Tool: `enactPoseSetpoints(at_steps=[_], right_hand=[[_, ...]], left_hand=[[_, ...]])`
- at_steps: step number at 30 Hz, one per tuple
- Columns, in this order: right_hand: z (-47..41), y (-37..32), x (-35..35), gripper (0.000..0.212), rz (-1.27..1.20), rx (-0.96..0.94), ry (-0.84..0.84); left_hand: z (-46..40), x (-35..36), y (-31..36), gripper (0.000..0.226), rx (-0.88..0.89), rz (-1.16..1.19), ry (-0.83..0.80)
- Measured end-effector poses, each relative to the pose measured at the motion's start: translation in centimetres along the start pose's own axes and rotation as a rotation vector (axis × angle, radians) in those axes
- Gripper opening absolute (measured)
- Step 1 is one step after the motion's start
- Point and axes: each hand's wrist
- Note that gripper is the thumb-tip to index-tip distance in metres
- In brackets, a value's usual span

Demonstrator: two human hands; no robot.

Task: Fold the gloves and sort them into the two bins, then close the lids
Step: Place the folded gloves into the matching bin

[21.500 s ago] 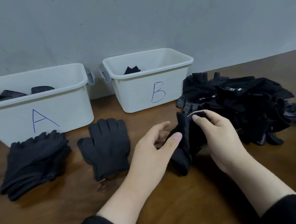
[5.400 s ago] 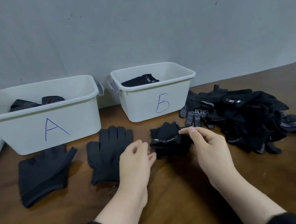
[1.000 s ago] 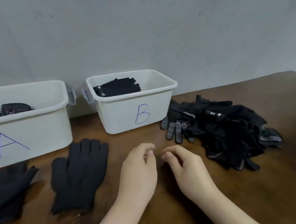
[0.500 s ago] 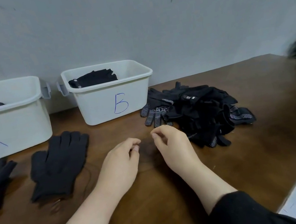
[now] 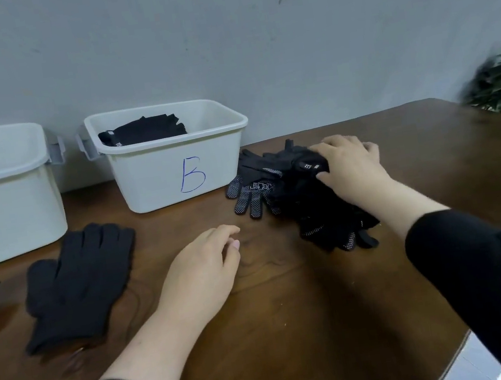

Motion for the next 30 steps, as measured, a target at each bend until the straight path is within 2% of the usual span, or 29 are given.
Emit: enactPoseSetpoints(at_steps=[2,4,9,13,15,18,20,23,26,30], right_hand=[[-1.0,1.0,0.3,0.033,0.076,0.008,-0.102],[-1.7,1.5,0.3,0.021,0.007,0.032,-0.053],[-2.1,0.2,-3.5,0.024,-0.460,0.090,0.335],[-1.1,-3.2,-9.1,0.022,-0.855,0.116,0.390],[0.2,-5.5,-10.5,0.022,-1.046,0.128,0.250],[2.8,-8.7,-10.0,0.024,-1.273,0.159,-0.078],[4.5,-10.4,-9.1,0.024,-1.351,0.186,-0.210],[5.7,-11.7,-7.4,0.022,-1.400,0.220,-0.307],[6.3,-12.5,-6.4,0.015,-1.338,0.125,-0.341],[6.4,-13.2,-6.0,0.031,-1.265,-0.007,-0.455]], left_hand=[[0.0,0.0,-0.1,0.029,0.010,0.004,0.002],[0.0,-0.1,-0.3,0.029,0.021,0.003,0.007],[-0.1,-0.2,-0.6,0.029,0.057,0.063,0.081],[-0.2,-0.8,-0.4,0.033,0.001,0.257,0.196],[0.0,-1.5,0.1,0.043,-0.073,0.499,0.221],[0.5,-2.6,0.9,0.065,-0.163,0.858,0.183],[1.0,-3.1,0.9,0.061,-0.234,0.987,0.177],[1.6,-4.2,0.6,0.042,-0.330,1.066,0.129],[2.3,-5.4,-0.3,0.032,-0.365,1.093,0.171],[3.0,-6.6,-1.5,0.030,-0.427,0.989,0.216]])
Point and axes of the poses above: each hand's wrist, its own z-axis away from the middle knuckle, its own x-axis out of the palm, y = z × x, and after that the axes turned 1 degree about z, right-handed
